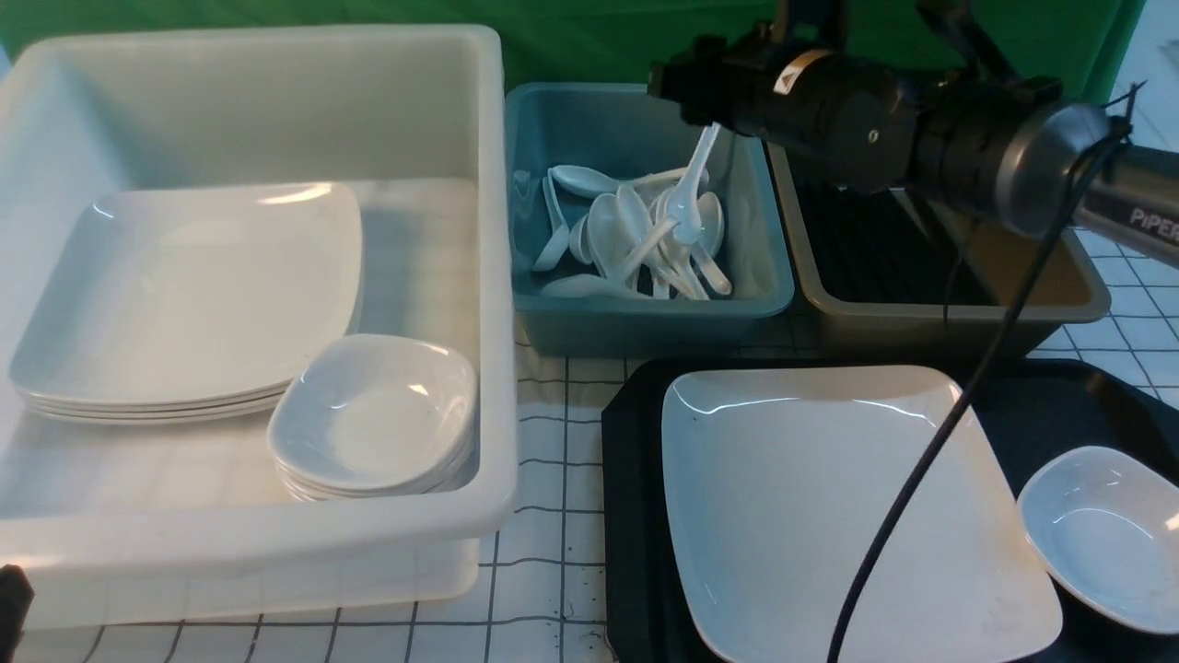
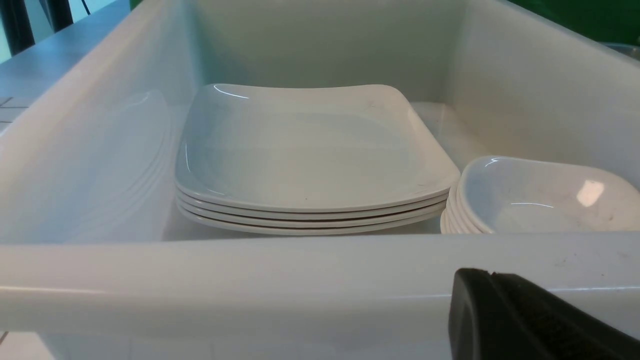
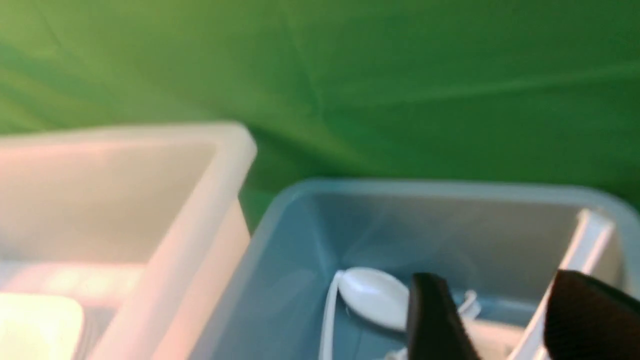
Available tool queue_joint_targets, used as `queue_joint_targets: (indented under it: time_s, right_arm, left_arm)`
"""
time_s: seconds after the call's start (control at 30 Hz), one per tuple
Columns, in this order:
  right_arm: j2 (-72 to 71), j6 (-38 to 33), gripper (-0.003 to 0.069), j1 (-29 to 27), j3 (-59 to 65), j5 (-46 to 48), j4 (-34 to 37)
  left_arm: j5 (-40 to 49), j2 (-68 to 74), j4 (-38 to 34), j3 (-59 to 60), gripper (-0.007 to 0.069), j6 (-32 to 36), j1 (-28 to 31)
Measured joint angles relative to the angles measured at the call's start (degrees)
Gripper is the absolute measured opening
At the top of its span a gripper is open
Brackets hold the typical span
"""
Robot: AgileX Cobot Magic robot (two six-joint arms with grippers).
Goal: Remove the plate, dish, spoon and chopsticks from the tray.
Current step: Use the right arm to put the soup spoon into the small storage box in the middle, then use the left arm to grab a plate from the dinner plate
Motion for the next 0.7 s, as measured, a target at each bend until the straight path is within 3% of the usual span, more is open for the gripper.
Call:
queue_joint_targets:
  time_s: [0.1, 0.2, 0.3, 0.33, 0.37, 0.5, 0.7]
  right_arm:
    - [-0.9, 0.0, 0.0374, -0.1, -0.3, 6.4, 0.0]
    - [-3.7, -0.8, 0.0349, -0.1, -0.3, 13.1, 0.0]
    - [-10.1, -5.9, 0.0246, -0.1, -0.3, 26.1, 0.0]
    - [-10.6, -5.9, 0.0237, -0.1, -0.3, 26.1, 0.0]
    - [-15.4, -10.0, 0.0171, -0.1, -0.5, 34.2, -0.1]
    - [-25.5, -15.2, 0.0046, -0.1, -0.7, 49.4, -1.3]
    - [-39.1, -15.7, 0.0004, -0.1, 2.1, 66.9, -2.9]
  left_arm:
    - [0.0, 0.0, 0.0, 0.0, 0.0021, 0.0, 0.0]
    - [0.0, 0.0, 0.0, 0.0, 0.0021, 0.0, 0.0]
    - [0.0, 0.0, 0.0, 0.0, 0.0021, 0.0, 0.0]
    - [0.0, 0.0, 0.0, 0.0, 0.0021, 0.0, 0.0]
    - [0.0, 0.0, 0.0, 0.0, 0.0021, 0.0, 0.0]
    - [0.0, 0.0, 0.0, 0.0, 0.0021, 0.0, 0.0]
    - [0.0, 0.0, 0.0, 0.0, 0.0021, 0.0, 0.0]
